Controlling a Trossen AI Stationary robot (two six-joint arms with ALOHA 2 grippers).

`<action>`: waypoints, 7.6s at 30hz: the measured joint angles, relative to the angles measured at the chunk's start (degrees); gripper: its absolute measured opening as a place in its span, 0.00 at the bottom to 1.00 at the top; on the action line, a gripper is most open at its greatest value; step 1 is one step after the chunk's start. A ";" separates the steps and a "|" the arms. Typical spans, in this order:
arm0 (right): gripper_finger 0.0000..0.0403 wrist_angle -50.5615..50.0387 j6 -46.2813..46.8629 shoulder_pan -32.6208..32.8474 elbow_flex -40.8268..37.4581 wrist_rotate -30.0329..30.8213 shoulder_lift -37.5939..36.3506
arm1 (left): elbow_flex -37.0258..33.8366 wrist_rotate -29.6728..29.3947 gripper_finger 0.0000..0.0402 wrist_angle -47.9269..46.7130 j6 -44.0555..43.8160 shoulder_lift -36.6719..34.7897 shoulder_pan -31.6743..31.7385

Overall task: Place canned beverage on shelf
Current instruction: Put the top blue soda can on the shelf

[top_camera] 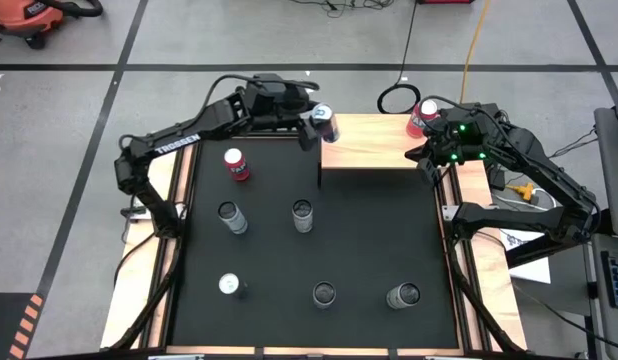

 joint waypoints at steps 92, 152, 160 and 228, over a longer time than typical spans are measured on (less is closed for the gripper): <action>0.00 -0.46 -0.25 0.02 -0.02 0.01 0.02 | 19.78 4.87 0.65 -14.63 1.84 20.16 1.14; 0.00 -0.52 0.02 0.02 -0.02 0.01 0.00 | 18.53 -0.93 0.69 -21.92 4.26 17.97 1.81; 0.00 -0.50 0.01 0.02 -0.01 0.01 0.02 | 18.53 -0.93 0.66 -20.55 4.28 18.17 1.84; 0.00 -0.48 -1.07 0.01 -0.02 0.23 0.02 | 18.58 -1.45 0.66 -2.11 4.32 26.82 1.44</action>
